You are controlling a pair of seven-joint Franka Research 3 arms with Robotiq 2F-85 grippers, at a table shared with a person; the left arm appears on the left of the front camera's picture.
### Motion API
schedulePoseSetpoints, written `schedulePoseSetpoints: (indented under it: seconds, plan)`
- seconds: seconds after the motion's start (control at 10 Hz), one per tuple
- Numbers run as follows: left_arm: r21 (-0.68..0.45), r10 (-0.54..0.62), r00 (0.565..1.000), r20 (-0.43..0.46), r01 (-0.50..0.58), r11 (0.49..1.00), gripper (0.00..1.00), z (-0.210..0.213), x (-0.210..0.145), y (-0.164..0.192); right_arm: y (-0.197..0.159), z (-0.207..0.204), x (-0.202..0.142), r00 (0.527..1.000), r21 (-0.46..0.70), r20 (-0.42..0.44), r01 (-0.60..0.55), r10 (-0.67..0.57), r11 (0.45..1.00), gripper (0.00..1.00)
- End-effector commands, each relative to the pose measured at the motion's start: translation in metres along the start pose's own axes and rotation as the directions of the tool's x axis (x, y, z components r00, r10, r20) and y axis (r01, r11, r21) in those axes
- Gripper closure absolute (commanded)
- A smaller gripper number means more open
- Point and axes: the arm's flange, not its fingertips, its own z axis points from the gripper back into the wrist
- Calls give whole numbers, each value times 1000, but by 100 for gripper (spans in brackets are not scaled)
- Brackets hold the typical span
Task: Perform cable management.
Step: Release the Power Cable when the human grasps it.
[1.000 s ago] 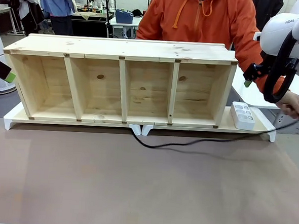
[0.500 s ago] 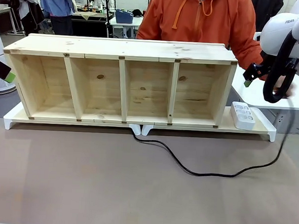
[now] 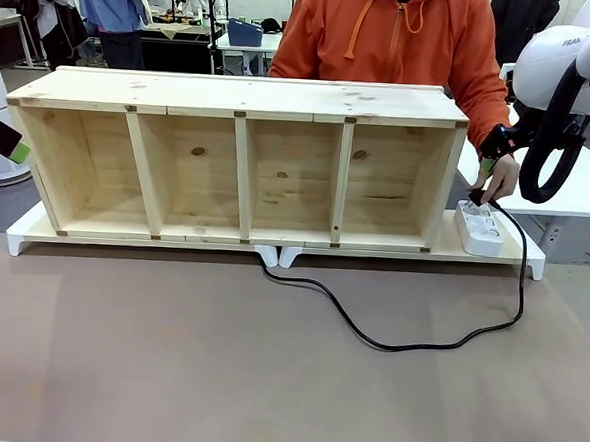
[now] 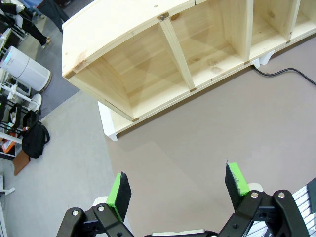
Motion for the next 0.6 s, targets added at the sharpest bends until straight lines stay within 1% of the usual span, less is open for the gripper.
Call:
schedulePoseSetpoints:
  seconds: [0.0,0.5]
  plan:
    - [2,4,1000,3,-4,1000,0,-1,1,0,-1,0,0,1000,8,0,10,-10,1000,0]
    - [2,4,1000,3,-4,1000,0,-1,1,0,-1,0,0,1000,8,0,10,-10,1000,0]
